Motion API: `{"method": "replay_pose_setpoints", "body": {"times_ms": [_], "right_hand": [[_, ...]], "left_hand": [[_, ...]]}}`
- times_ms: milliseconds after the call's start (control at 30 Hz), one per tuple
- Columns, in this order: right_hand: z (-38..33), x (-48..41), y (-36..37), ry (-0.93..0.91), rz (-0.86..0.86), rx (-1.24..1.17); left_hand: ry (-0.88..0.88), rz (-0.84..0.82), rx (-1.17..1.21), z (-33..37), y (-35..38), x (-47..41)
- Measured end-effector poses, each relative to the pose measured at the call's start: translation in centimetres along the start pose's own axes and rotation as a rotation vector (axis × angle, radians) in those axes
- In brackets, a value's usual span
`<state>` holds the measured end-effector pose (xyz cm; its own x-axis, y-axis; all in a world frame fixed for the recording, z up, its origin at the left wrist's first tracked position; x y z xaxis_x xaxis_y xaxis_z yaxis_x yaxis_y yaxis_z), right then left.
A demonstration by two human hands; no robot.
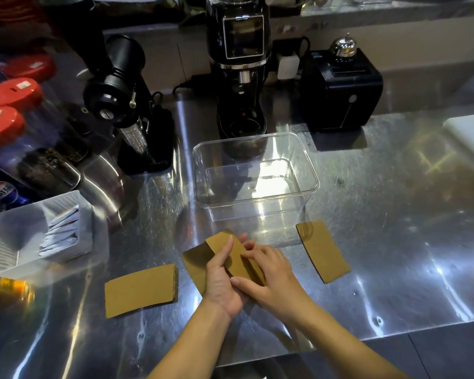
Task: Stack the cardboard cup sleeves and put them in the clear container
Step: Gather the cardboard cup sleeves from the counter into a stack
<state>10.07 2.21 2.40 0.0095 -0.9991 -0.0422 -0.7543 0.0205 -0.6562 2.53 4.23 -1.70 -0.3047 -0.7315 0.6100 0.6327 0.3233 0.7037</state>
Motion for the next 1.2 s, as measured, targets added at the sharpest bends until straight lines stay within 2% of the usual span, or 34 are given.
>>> {"method": "replay_pose_setpoints", "body": {"times_ms": [167, 267, 500, 567, 700, 833, 933, 1067, 1133, 1200], "right_hand": [[0.9, 0.1, -0.9, 0.025, -0.074, -0.070], [2.1, -0.2, -2.6, 0.092, 0.015, -0.092], [7.3, 0.4, -6.9, 0.317, 0.285, 0.174], [8.5, 0.9, -7.3, 0.364, 0.295, 0.307], [10.9, 2.2, -6.9, 0.489, 0.198, 0.470], [11.3, 2.9, -7.0, 0.460, 0.249, 0.534], [11.6, 2.6, -7.2, 0.497, 0.257, 0.503], [12.5, 2.2, -7.4, 0.661, 0.264, 0.334], [12.4, 2.2, -7.3, 0.665, 0.277, 0.267], [11.8, 2.1, -7.0, 0.641, 0.286, 0.103]], "left_hand": [[-0.066, 0.010, 0.049, -0.4, 0.0, -0.3], [-0.074, -0.007, 0.039, -0.6, 0.2, -0.5], [-0.133, 0.015, 0.029, -1.8, 0.6, -0.8], [-0.152, 0.021, 0.016, -2.1, 0.8, -0.8], [-0.183, 0.020, -0.008, -2.9, 1.3, -1.0], [-0.205, 0.013, -0.019, -3.5, 1.8, -1.1], [-0.222, 0.022, -0.023, -3.9, 1.9, -1.2], [-0.234, 0.031, -0.027, -4.2, 1.8, -1.3], [-0.228, 0.040, -0.035, -4.2, 1.7, -1.4], [-0.211, 0.040, -0.043, -3.9, 1.6, -1.5]]}}
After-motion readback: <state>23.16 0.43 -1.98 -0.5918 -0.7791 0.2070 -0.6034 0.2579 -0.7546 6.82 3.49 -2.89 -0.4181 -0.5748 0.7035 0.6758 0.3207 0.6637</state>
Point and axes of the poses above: each hand's wrist, its own x-axis away from the middle knuckle, its own y-axis out of the palm, z = x × y, the point moved 6 cm from there along -x, towards the middle knuckle, and after that the axes turned 4 degrees about z, right-handed, at the moved point
